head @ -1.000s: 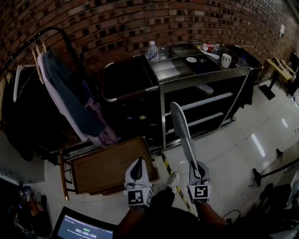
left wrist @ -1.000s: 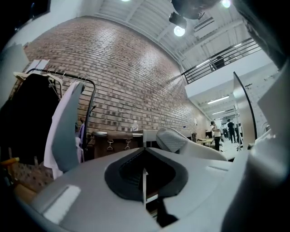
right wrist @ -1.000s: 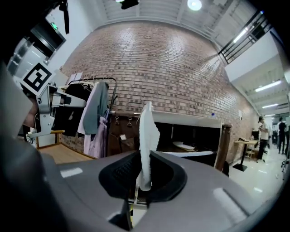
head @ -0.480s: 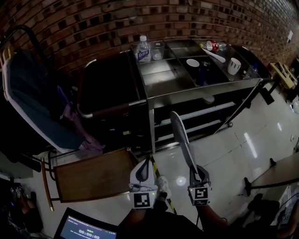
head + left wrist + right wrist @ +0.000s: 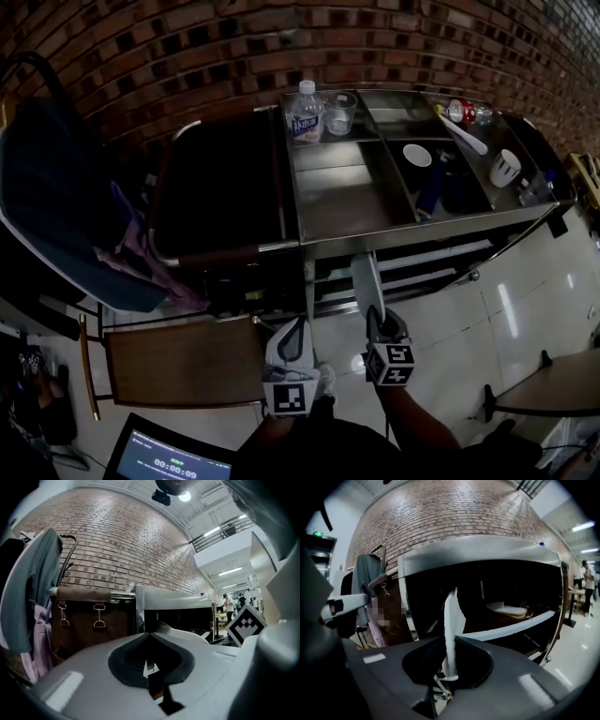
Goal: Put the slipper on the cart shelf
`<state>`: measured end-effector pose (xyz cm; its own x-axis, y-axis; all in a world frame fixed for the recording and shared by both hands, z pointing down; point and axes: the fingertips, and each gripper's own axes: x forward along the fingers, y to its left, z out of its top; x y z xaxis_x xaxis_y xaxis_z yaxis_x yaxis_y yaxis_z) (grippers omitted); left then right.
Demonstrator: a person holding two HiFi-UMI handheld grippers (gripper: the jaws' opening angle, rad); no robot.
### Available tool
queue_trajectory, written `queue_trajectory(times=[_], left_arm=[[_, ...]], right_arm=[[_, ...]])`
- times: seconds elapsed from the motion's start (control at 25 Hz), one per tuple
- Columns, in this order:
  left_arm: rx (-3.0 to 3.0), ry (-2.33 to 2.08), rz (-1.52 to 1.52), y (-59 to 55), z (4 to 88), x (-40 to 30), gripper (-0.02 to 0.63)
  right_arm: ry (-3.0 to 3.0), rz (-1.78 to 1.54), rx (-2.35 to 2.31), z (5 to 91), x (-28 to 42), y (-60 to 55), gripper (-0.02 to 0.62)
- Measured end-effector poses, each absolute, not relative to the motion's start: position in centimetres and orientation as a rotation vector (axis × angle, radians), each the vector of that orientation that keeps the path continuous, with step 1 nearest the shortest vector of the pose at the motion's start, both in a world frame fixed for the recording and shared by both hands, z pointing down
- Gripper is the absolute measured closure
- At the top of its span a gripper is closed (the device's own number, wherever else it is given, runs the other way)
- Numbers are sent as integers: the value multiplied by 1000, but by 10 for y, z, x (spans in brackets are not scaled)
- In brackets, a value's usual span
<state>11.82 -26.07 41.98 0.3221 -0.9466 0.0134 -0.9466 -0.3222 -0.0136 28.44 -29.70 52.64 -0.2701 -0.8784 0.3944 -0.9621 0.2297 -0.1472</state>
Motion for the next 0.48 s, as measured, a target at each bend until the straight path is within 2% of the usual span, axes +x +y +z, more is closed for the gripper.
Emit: queue_trajectory(times=[0.48], left_arm=[[-2531,1953,-8,-304,427,114,594]], right_arm=[[-2307,1283,1745,558,292,-408,557]])
